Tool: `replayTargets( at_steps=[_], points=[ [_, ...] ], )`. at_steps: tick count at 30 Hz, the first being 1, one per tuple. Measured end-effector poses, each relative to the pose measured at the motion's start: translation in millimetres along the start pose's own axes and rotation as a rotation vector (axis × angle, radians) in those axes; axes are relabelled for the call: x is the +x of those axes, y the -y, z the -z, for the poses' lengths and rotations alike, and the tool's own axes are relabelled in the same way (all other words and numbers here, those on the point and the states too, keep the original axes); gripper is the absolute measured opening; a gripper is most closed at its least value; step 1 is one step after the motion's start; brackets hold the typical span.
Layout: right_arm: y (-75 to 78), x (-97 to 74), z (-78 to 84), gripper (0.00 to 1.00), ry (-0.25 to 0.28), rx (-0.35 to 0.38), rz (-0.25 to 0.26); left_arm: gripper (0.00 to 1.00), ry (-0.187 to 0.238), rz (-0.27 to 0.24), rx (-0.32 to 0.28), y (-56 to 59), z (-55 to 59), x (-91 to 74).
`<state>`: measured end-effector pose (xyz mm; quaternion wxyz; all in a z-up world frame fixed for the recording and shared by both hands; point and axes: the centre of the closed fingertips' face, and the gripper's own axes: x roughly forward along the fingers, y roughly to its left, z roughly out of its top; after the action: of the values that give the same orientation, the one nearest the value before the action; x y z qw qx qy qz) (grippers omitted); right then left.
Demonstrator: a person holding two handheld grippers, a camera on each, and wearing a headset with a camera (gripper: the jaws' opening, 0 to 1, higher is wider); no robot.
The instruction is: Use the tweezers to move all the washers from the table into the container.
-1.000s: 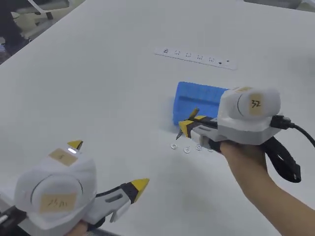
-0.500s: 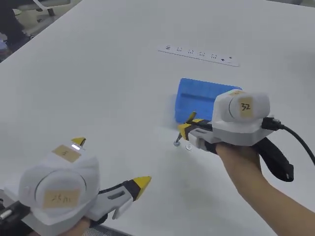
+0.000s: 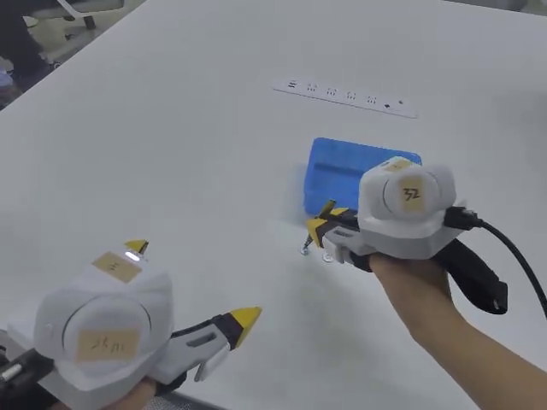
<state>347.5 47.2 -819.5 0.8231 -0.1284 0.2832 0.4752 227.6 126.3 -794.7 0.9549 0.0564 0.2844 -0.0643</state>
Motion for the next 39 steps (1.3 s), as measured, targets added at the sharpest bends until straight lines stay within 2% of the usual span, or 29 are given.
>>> replayTargets(
  at_steps=[8,19,26,29,34,39],
  points=[
    [0.8,0.3,0.4,0.04,-0.021,0.007,0.009,0.90,-0.002,0.003,0.002,1.0,0.1,0.2],
    [2.5,1.1,1.2,0.03,-0.017,-0.006,0.018,0.90,-0.004,0.002,0.002,1.8,-0.2,-0.6],
    [6.2,1.4,0.4,0.02,-0.026,0.040,0.009,0.89,-0.005,-0.002,0.001,1.3,-0.4,-1.4],
    [7.5,0.2,0.8,0.02,-0.029,0.032,0.017,0.89,-0.004,-0.002,0.001,1.4,-0.6,-1.6],
    [9.6,-9.0,-3.8,0.02,-0.011,0.054,0.014,0.90,-0.010,0.000,0.006,2.3,0.5,-1.0],
    [14.2,-18.6,-12.3,0.02,0.009,0.040,0.025,0.90,0.006,0.001,-0.008,1.6,-2.6,-2.2]
  ],
)
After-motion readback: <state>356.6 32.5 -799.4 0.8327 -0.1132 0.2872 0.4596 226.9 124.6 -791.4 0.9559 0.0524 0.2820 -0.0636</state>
